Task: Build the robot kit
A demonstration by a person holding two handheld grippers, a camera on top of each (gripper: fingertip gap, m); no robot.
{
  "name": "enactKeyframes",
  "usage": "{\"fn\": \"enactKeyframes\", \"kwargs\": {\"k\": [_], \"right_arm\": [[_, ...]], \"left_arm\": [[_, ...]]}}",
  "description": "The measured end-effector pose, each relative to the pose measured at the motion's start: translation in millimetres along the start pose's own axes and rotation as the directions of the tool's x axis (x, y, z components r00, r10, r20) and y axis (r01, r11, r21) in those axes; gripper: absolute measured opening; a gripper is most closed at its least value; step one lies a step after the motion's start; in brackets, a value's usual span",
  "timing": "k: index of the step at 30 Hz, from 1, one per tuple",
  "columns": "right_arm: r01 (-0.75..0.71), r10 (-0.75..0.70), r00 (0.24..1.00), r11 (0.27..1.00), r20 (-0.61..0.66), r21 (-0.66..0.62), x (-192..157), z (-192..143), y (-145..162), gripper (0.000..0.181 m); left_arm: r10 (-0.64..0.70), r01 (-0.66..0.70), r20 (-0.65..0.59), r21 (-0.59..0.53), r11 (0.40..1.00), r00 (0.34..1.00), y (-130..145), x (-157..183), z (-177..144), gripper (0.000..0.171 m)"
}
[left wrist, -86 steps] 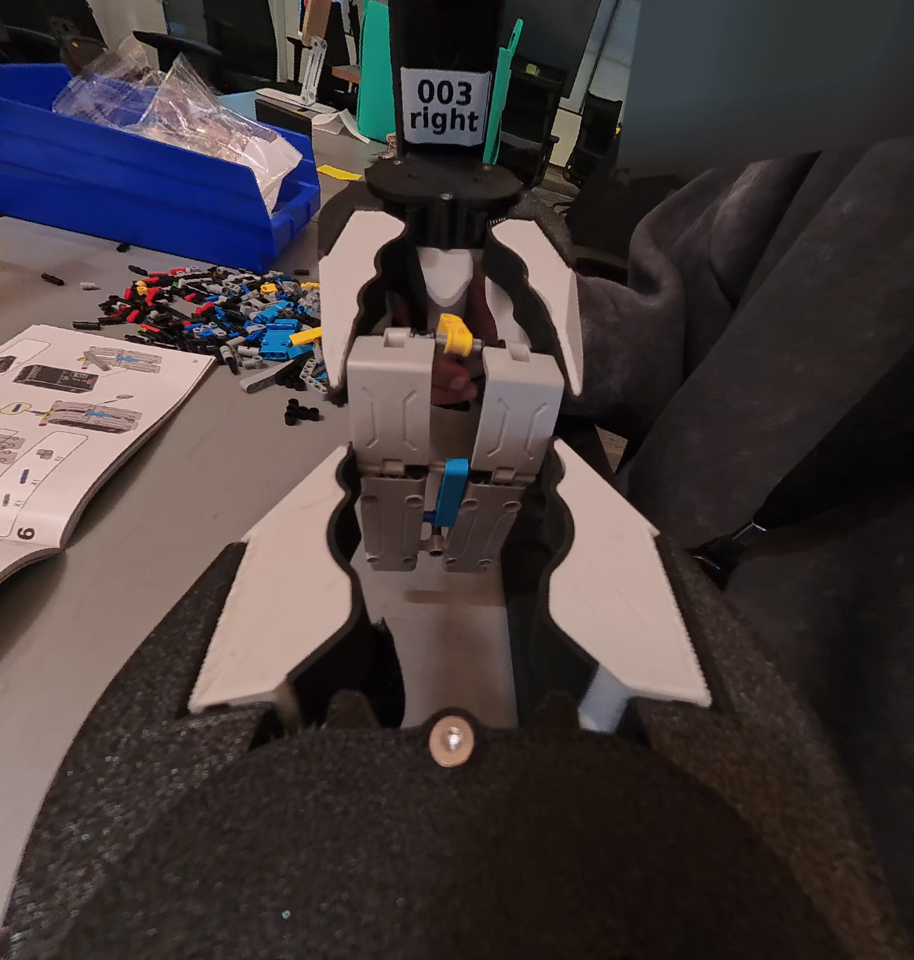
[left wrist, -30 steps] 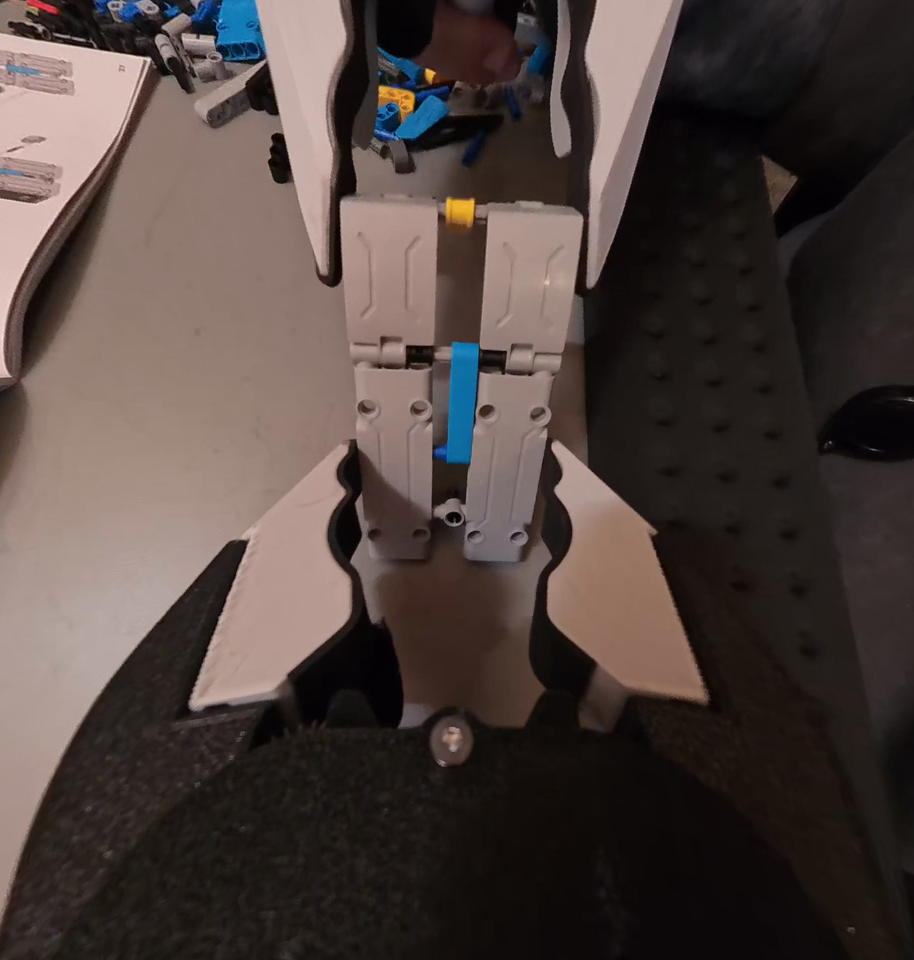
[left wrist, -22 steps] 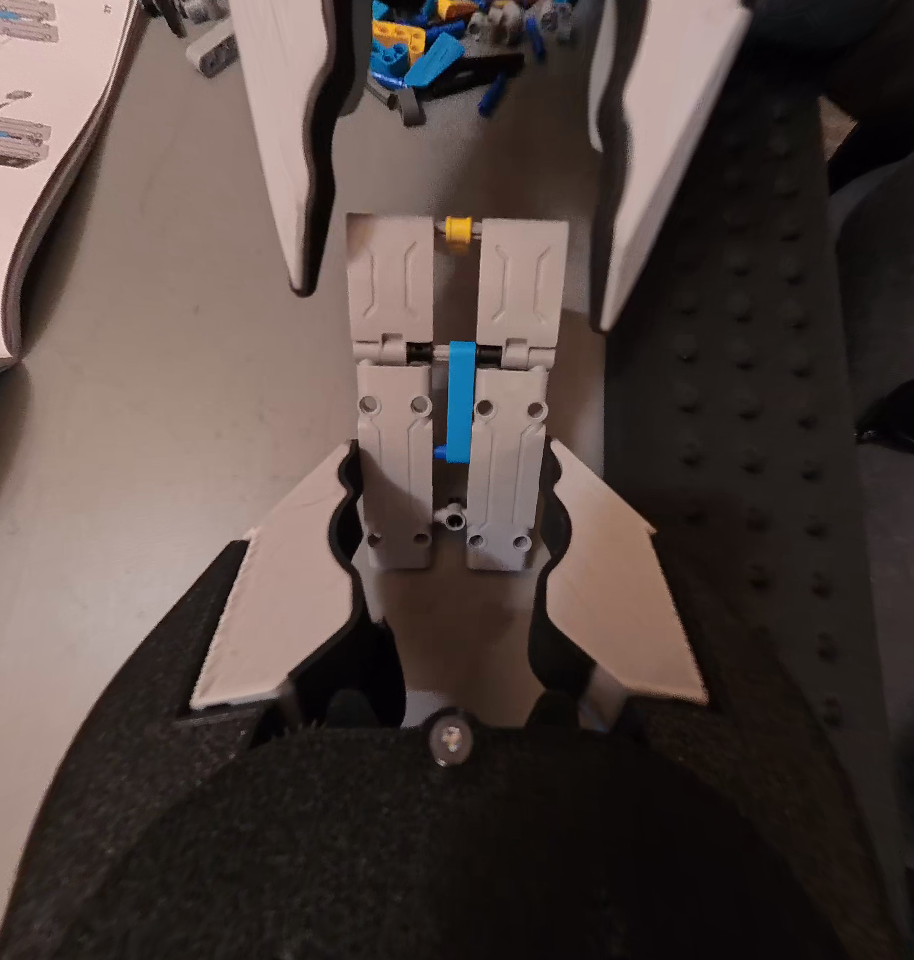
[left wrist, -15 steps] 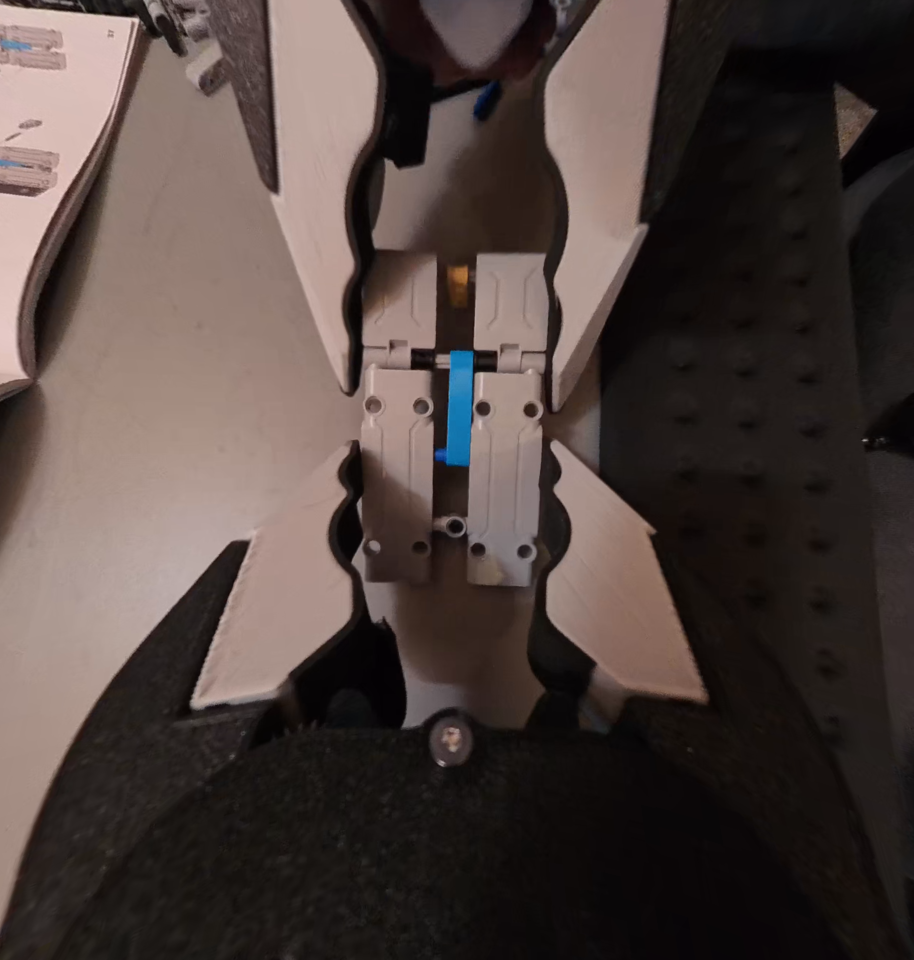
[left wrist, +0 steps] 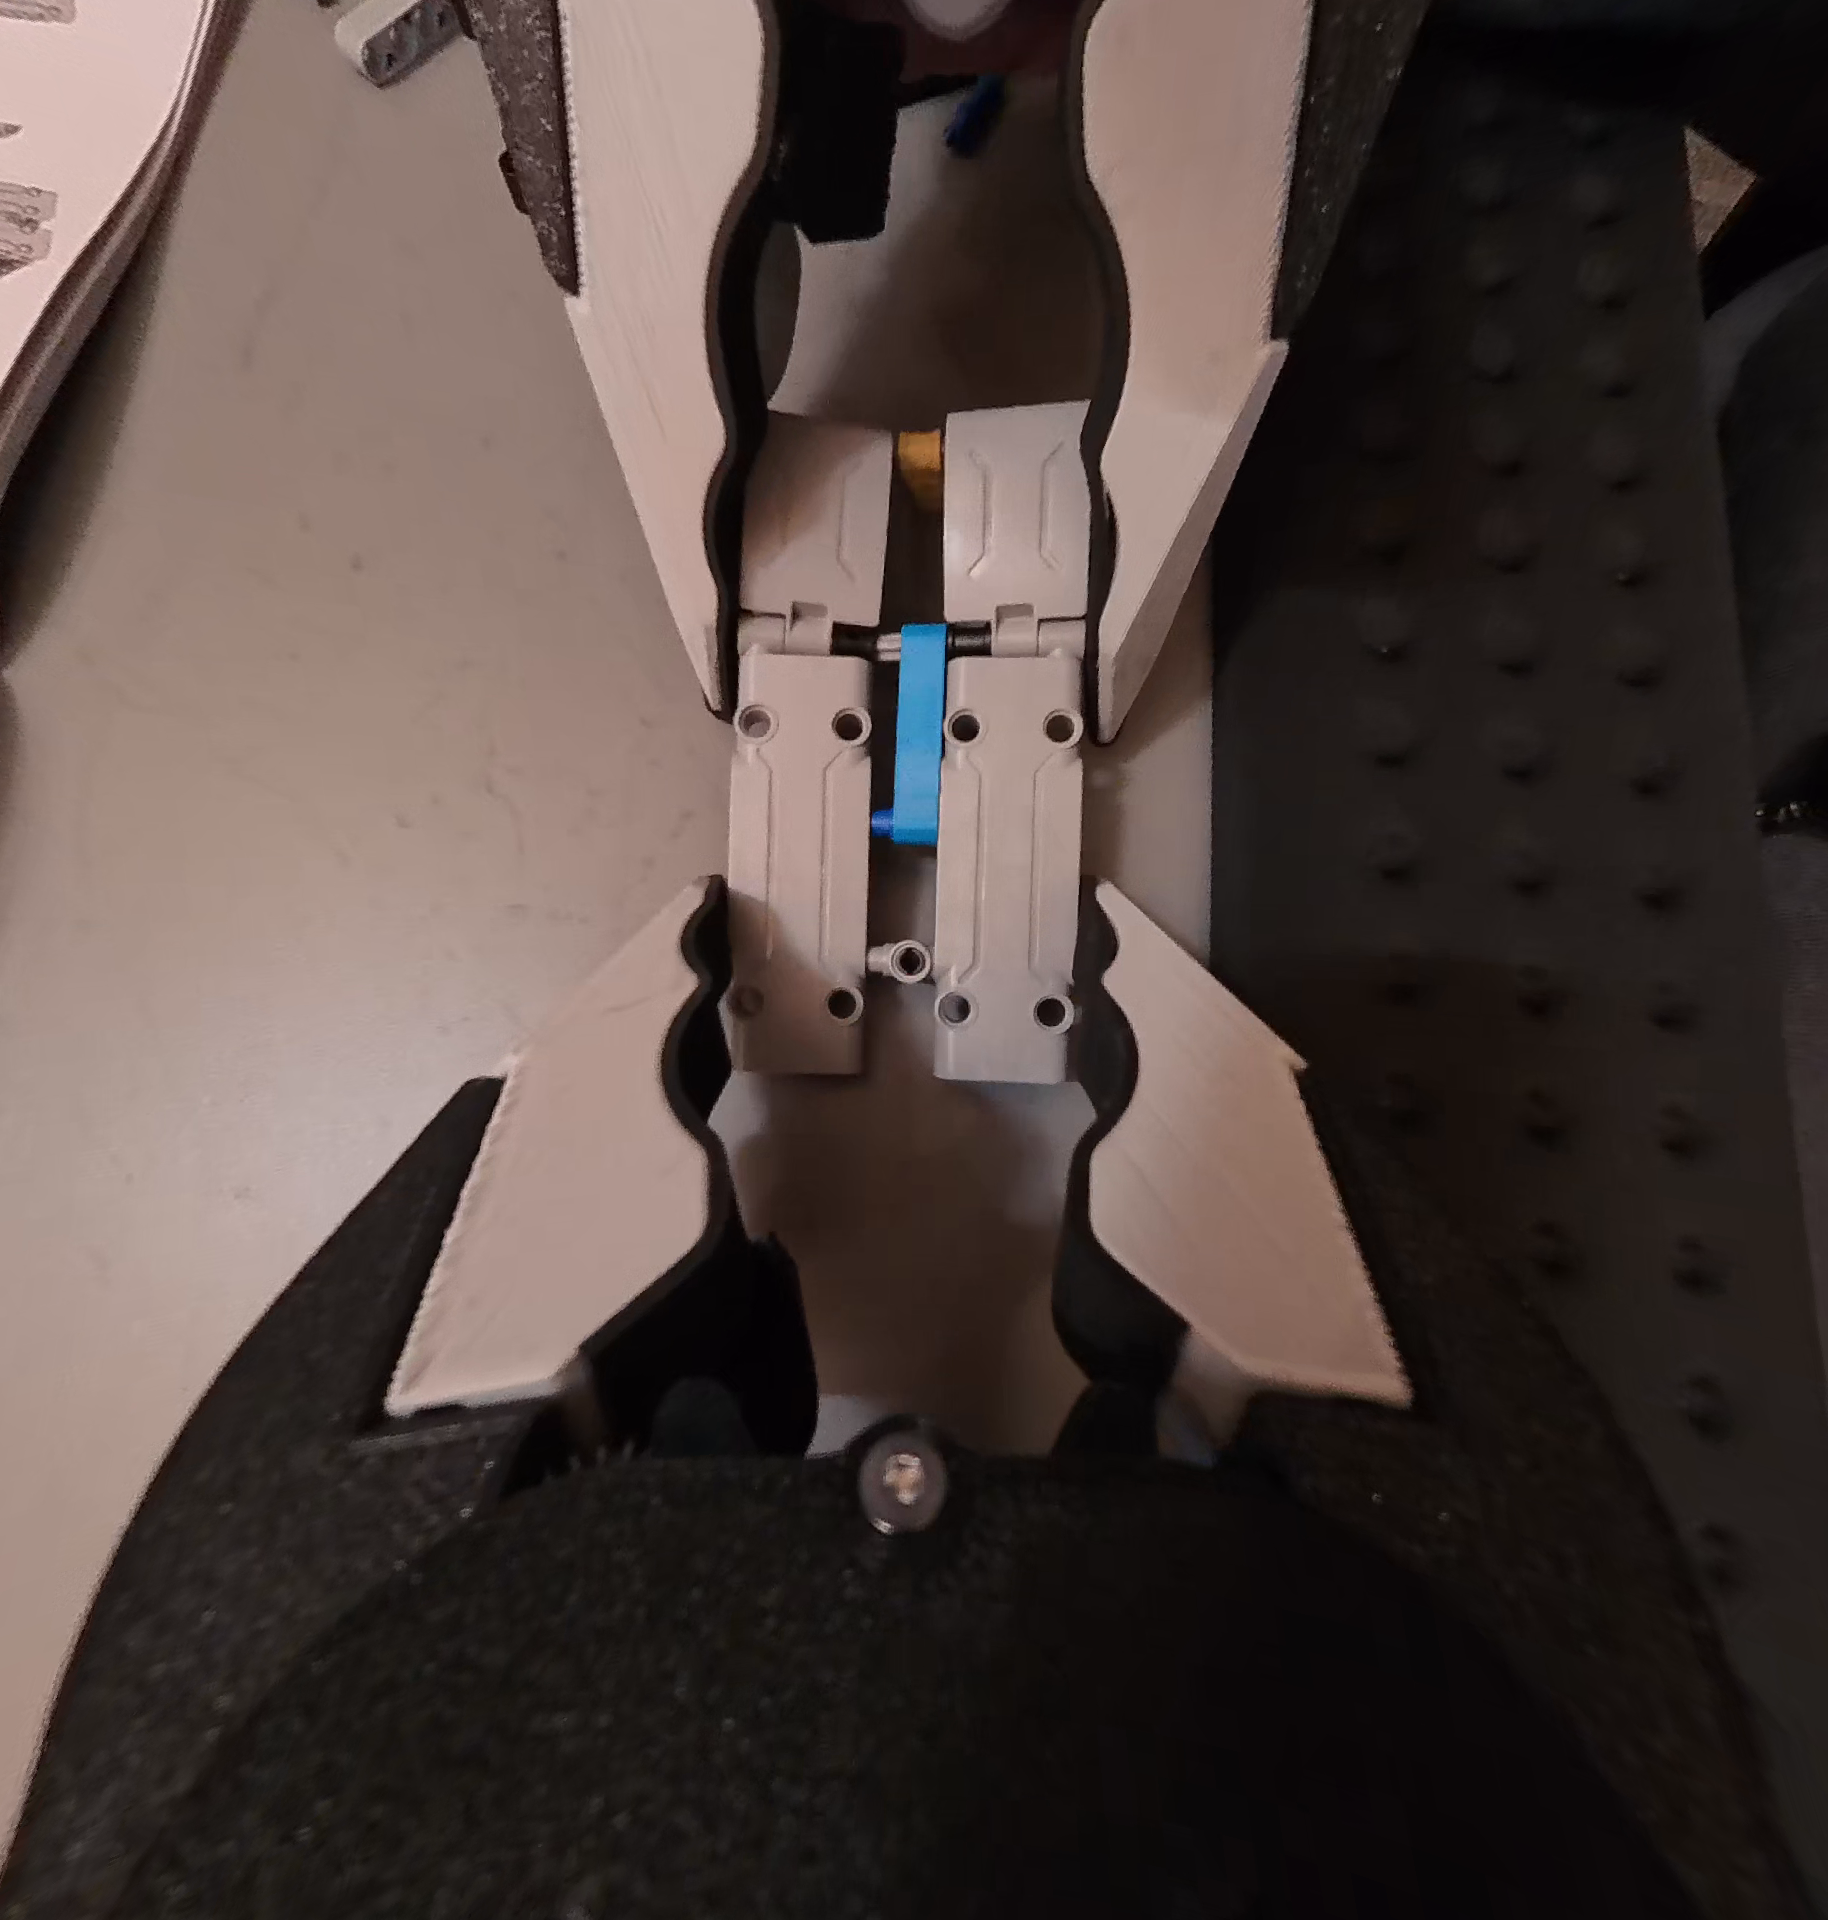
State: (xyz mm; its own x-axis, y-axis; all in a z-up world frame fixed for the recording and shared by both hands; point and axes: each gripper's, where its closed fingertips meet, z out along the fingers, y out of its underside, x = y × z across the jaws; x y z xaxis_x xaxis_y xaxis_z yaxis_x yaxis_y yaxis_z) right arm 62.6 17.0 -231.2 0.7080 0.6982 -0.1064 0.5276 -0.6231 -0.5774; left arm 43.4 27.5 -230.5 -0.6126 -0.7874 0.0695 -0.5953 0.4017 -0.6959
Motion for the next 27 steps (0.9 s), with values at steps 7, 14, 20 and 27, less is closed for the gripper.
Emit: {"fn": "enactKeyframes", "kwargs": {"k": [7, 14, 20, 27], "right_arm": [[0.027, -0.027, 1.0, 1.0, -0.007, 0.016, 1, 0, 0, 0.068], [0.079, -0.062, 0.986, 0.991, -0.152, 0.105, 18, -22, -3, 0.075], [-0.33, 0.329, 0.941, 0.828, 0.084, 0.454, 50, -74, -16, 0.083], [-0.459, 0.449, 0.887, 0.831, 0.11, 0.314, 55, -30, -4, 0.078]], "left_arm": [[0.005, -0.005, 0.013, 0.009, 1.0, 1.0, 0, 0, 0, 0.066], [0.172, -0.167, 0.229, -0.038, 0.985, 0.958, -3, -20, -9, 0.066], [0.27, -0.289, 0.44, -0.026, 0.957, 0.856, -18, -43, -30, 0.066], [0.272, -0.268, 0.441, -0.074, 0.961, 0.855, -7, -49, -22, 0.066]]}}
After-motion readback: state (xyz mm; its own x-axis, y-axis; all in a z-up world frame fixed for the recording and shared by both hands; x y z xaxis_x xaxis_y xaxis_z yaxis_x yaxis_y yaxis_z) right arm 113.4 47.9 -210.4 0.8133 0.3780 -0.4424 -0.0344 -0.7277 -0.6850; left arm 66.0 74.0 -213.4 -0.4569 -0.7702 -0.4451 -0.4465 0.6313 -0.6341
